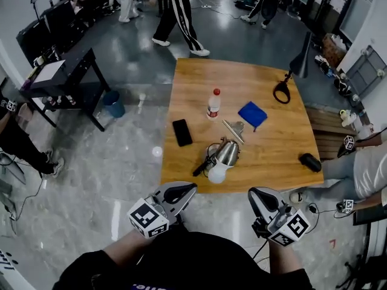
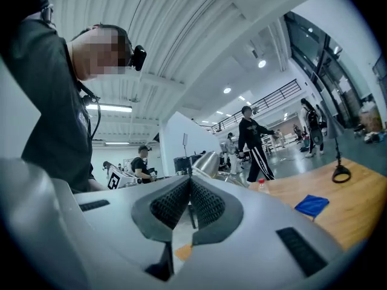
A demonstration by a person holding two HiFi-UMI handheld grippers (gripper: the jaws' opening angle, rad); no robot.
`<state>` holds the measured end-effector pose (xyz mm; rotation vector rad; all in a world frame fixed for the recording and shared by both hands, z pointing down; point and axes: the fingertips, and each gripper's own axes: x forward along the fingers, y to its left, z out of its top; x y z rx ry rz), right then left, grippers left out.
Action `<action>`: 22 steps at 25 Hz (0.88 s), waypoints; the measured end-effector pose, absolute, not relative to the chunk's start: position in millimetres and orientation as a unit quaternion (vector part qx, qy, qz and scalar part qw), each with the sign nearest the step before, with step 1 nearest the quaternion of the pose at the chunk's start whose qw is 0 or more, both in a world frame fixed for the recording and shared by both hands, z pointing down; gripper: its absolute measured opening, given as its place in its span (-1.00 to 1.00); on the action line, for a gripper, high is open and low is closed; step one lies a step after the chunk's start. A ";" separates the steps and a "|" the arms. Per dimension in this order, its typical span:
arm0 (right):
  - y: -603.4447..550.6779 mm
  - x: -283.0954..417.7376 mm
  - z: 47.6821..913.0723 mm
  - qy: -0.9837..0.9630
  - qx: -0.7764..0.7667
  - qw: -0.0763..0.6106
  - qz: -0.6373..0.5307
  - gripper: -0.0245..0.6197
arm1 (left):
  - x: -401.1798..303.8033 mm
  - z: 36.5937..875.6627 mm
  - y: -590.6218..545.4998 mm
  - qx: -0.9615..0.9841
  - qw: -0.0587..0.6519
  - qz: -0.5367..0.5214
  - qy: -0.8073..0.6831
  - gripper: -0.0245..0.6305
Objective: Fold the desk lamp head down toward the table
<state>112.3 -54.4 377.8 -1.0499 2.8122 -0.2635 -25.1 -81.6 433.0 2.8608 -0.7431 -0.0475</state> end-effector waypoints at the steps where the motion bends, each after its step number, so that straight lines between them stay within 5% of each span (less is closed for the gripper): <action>1: -64.2 111.8 377.6 0.926 -0.361 0.063 -0.086 -0.91 | -27.7 437.4 -93.4 0.966 0.095 -0.014 -0.241 -0.90; 18: -150.8 123.0 380.2 0.919 -0.389 0.017 -0.059 -0.89 | 27.3 537.8 -212.2 0.973 0.079 0.100 -0.190 -0.89; 22: -165.3 116.4 385.7 0.931 -0.363 -0.015 -0.047 -0.70 | 43.8 557.7 -233.4 0.971 0.075 0.124 -0.190 -0.76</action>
